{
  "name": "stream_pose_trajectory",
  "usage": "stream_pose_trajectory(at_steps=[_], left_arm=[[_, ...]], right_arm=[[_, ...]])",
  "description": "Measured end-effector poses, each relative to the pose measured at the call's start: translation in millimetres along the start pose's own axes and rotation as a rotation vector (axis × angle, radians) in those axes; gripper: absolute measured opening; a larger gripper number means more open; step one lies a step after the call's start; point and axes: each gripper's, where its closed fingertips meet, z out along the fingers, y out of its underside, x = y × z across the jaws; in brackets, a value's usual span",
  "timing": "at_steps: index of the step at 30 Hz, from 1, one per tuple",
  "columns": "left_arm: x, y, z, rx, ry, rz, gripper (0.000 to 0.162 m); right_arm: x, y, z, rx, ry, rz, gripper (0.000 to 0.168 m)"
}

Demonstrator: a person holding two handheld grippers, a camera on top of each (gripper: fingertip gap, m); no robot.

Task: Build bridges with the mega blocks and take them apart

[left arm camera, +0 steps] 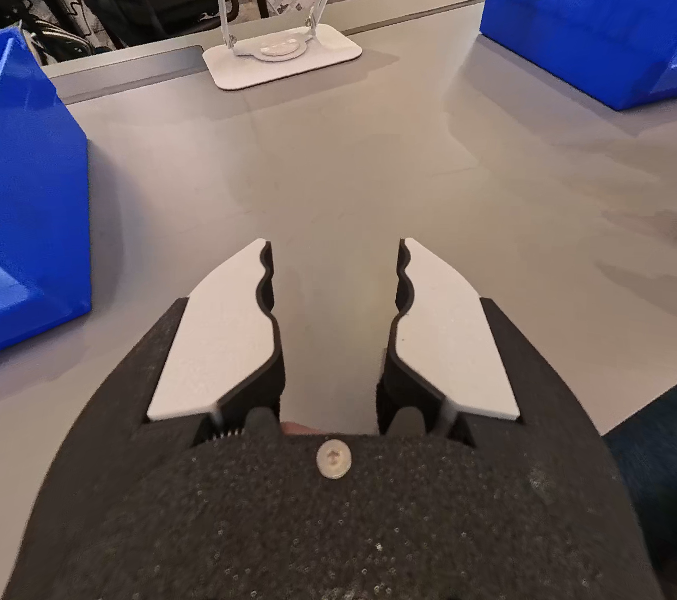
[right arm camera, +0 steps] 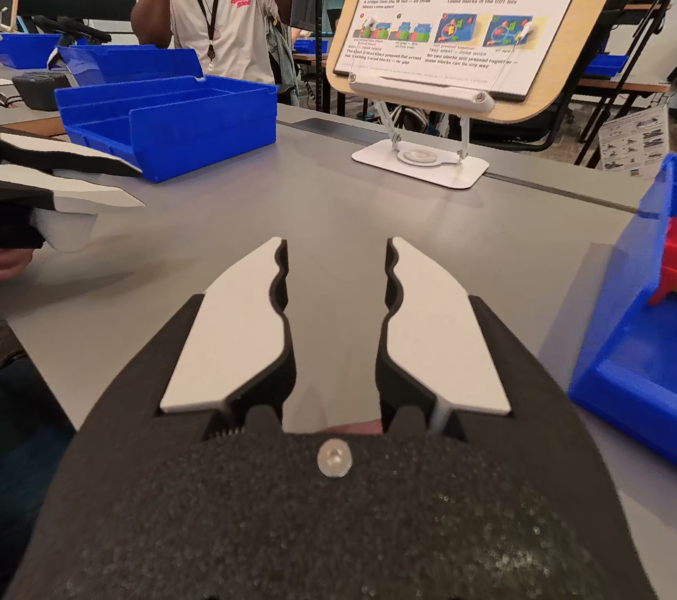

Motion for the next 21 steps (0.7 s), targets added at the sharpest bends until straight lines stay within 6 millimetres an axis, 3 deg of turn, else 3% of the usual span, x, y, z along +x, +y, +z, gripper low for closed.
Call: stream_pose_trajectory(at_steps=[4, 9, 15, 21], left_arm=[[20, -15, 7, -0.008, 0.072, -0.011, 0.066], [72, -57, 25, 0.039, 0.177, 0.054, 0.066], [182, -101, 72, 0.02, 0.376, 0.103, 0.067], [292, -120, 152, -0.077, 0.461, 0.05, 0.071]], right_arm=[[15, -8, -17, 0.019, 0.079, -0.023, 0.051], [54, -3, -41, 0.014, 0.182, -0.027, 0.05], [116, -2, -79, 0.036, 0.324, 0.057, 0.049], [192, 15, -131, -0.016, 0.547, 0.127, 0.049]])
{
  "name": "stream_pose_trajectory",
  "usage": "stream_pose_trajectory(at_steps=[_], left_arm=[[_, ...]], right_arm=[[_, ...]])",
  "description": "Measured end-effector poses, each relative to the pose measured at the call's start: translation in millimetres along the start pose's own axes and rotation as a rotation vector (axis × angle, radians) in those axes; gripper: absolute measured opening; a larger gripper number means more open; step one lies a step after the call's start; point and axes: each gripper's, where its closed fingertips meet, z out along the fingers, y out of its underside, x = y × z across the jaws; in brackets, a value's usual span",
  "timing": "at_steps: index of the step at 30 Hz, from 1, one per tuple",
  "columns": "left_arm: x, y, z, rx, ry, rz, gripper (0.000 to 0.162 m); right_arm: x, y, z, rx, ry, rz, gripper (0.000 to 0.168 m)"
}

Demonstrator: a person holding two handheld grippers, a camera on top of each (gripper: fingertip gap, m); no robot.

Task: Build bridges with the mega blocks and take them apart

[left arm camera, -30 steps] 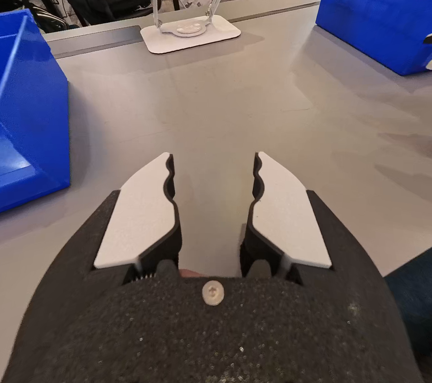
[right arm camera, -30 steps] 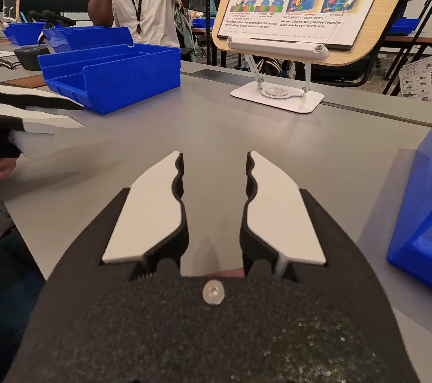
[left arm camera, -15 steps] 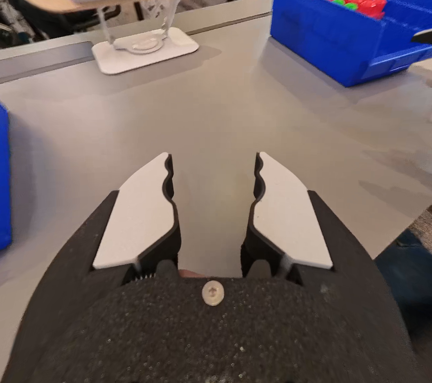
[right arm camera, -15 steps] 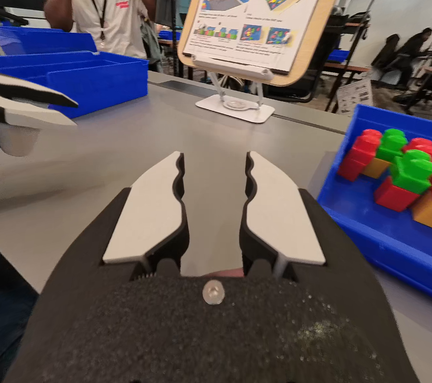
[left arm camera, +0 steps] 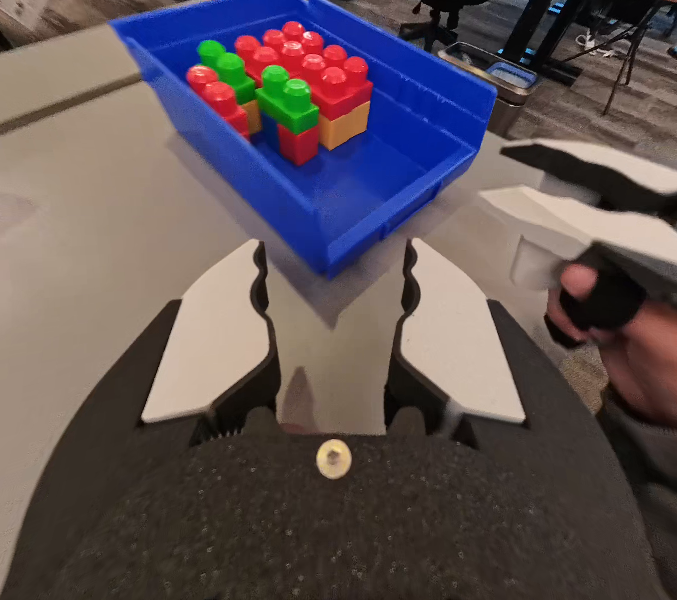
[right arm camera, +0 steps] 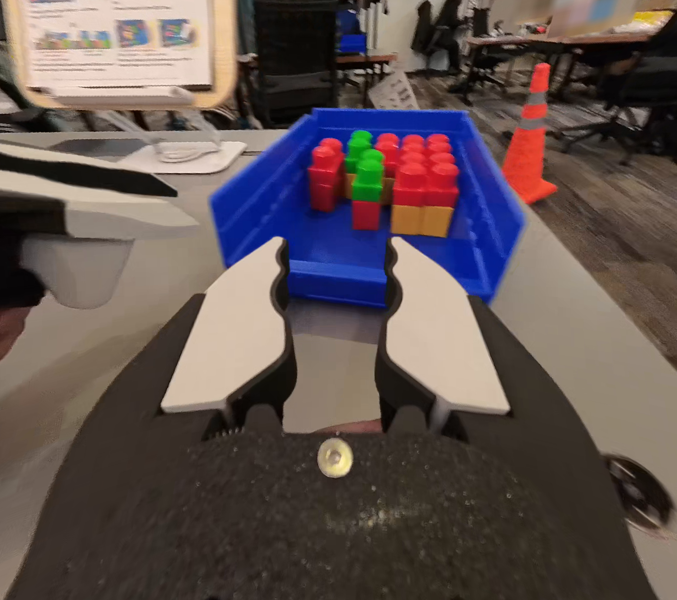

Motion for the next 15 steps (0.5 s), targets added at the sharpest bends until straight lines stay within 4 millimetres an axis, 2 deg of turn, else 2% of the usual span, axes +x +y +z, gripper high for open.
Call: stream_pose_trajectory(at_steps=[1, 3, 5, 7, 10, 13, 15], left_arm=[[-1, -4, 18, -0.013, -0.03, -0.02, 0.072], [-15, -8, 49, -0.029, -0.136, -0.058, 0.071], [-28, -4, 70, -0.05, -0.188, -0.131, 0.06], [-32, 7, 81, -0.096, -0.168, -0.225, 0.046], [-48, 9, 76, -0.067, -0.224, -0.27, 0.029], [-65, 11, 64, -0.066, -0.323, -0.239, 0.009], [-68, 14, 57, -0.059, -0.336, -0.252, 0.006]], right_arm=[[14, 3, -1, -0.018, 0.041, 0.006, 0.05], [39, 11, -4, -0.057, 0.112, 0.025, 0.05], [58, 20, -5, -0.101, 0.164, 0.049, 0.05], [71, 29, -4, -0.145, 0.199, 0.061, 0.053], [78, 41, 0, -0.205, 0.214, 0.071, 0.052], [73, 40, 7, -0.212, 0.199, 0.075, 0.05], [64, 43, 12, -0.238, 0.183, 0.067, 0.047]])
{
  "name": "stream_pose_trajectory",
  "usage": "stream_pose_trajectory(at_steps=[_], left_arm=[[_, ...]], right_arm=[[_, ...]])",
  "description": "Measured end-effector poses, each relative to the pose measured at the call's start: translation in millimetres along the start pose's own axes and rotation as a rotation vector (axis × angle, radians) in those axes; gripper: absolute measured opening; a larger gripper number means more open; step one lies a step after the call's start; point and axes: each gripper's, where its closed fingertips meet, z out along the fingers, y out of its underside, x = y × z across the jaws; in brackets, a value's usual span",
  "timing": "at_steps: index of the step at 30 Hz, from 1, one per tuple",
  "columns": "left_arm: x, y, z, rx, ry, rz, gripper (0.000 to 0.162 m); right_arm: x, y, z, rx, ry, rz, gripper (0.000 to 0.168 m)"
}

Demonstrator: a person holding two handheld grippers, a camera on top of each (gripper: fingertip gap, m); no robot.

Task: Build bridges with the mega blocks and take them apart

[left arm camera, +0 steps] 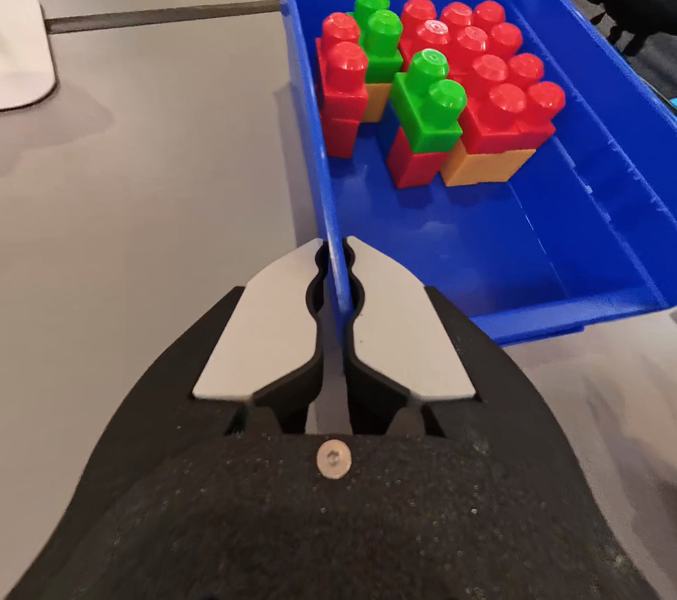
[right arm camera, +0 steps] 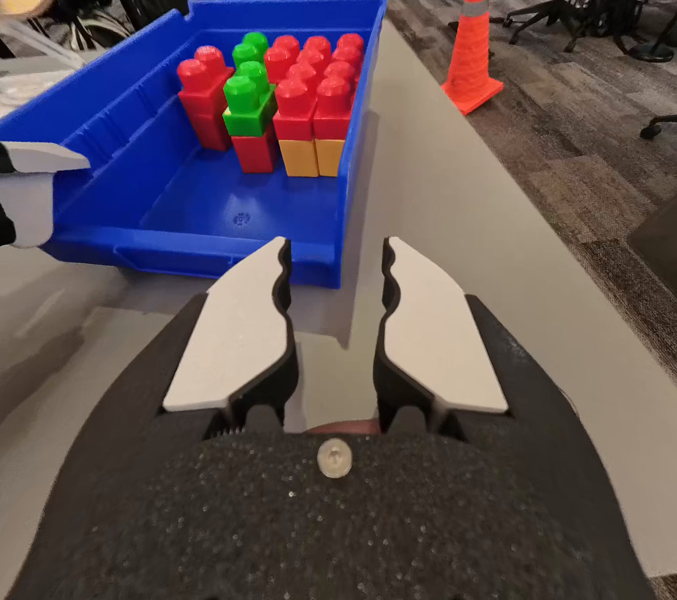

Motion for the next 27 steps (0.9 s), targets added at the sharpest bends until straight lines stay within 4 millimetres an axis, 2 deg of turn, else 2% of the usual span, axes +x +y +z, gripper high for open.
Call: stream_pose_trajectory(at_steps=[3, 8, 11, 13, 15, 20, 24, 27], left_arm=[[-2, 6, -10, 0.01, 0.009, -0.014, 0.006], [-10, 18, -32, 0.018, 0.027, -0.002, 0.006], [-16, 25, -48, 0.034, 0.007, 0.02, 0.007], [-29, 28, -60, 0.043, -0.027, 0.025, 0.006], [-41, 30, -74, 0.049, -0.029, 0.027, 0.007], [-83, 33, -122, 0.084, -0.103, 0.069, 0.005], [-131, 35, -173, 0.106, -0.174, 0.071, 0.004], [-173, 44, -213, 0.108, -0.238, 0.047, 0.005]], right_arm=[[-11, 6, 7, -0.047, 0.016, -0.022, 0.046], [-28, 0, 12, -0.014, -0.019, 0.035, 0.045], [-44, -1, 9, -0.002, -0.068, 0.092, 0.032], [-47, -4, 2, 0.011, -0.035, 0.058, 0.004], [-63, -4, -4, 0.017, -0.069, 0.077, 0.003], [-121, -14, -26, 0.064, -0.112, 0.051, 0.003], [-185, -22, -41, 0.083, -0.183, 0.024, 0.003], [-240, -21, -47, 0.071, -0.263, 0.002, 0.003]])
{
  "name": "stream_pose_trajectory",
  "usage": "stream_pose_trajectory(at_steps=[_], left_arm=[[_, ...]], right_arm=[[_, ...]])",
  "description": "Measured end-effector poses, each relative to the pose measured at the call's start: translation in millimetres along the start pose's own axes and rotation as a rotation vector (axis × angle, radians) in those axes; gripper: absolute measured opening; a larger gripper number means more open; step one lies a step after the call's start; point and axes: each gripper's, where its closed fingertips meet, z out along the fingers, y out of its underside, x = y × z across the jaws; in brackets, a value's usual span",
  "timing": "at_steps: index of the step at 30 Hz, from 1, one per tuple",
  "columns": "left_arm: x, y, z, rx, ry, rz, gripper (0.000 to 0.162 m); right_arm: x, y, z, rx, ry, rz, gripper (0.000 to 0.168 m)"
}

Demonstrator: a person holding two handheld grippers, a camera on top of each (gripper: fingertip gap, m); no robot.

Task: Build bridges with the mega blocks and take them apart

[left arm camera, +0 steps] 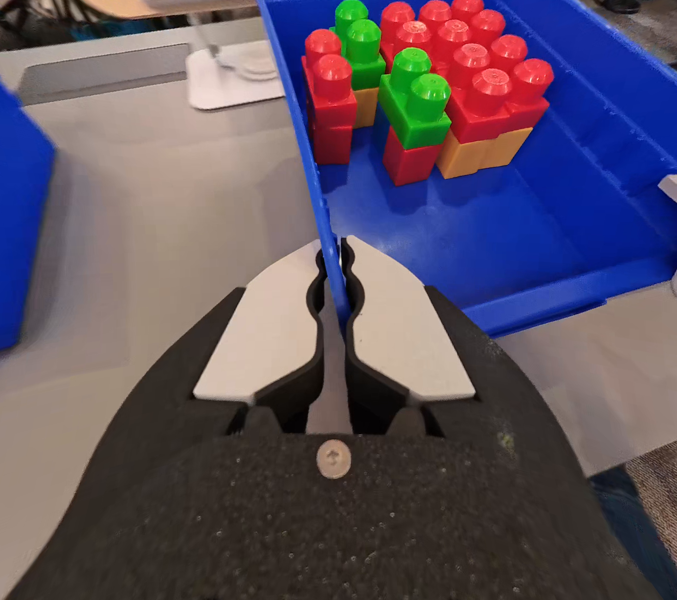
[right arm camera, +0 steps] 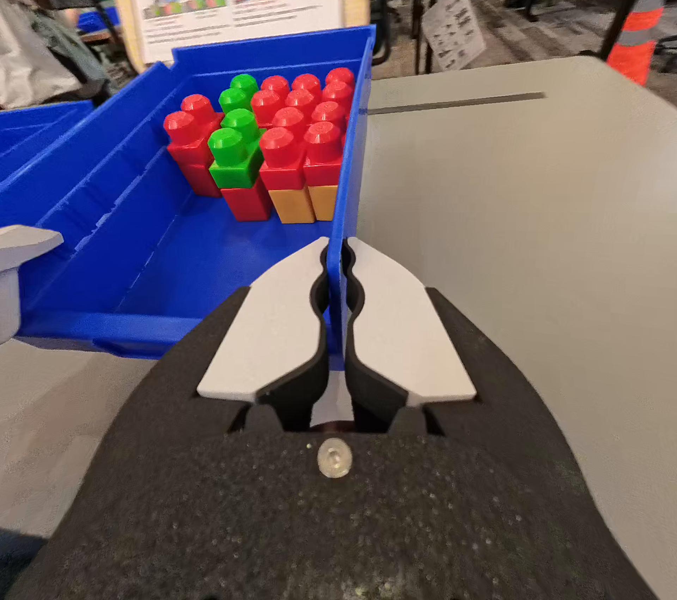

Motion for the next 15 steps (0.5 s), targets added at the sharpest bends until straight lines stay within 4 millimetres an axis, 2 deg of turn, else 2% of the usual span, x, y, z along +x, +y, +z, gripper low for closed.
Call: stream_pose_trajectory(at_steps=[4, 8, 11, 15], left_arm=[[-67, 24, -32, -0.023, -0.084, -0.039, 0.006], [-126, 50, -48, -0.044, -0.169, -0.089, 0.005], [-156, 60, -53, -0.054, -0.204, -0.09, 0.005], [-178, 71, -47, -0.058, -0.214, -0.103, 0.004]], right_arm=[[-73, 11, 16, -0.051, -0.096, -0.036, 0.003], [-135, 28, 39, -0.09, -0.163, -0.052, 0.003], [-163, 41, 54, -0.108, -0.197, -0.052, 0.003], [-180, 52, 64, -0.117, -0.2, -0.067, 0.004]])
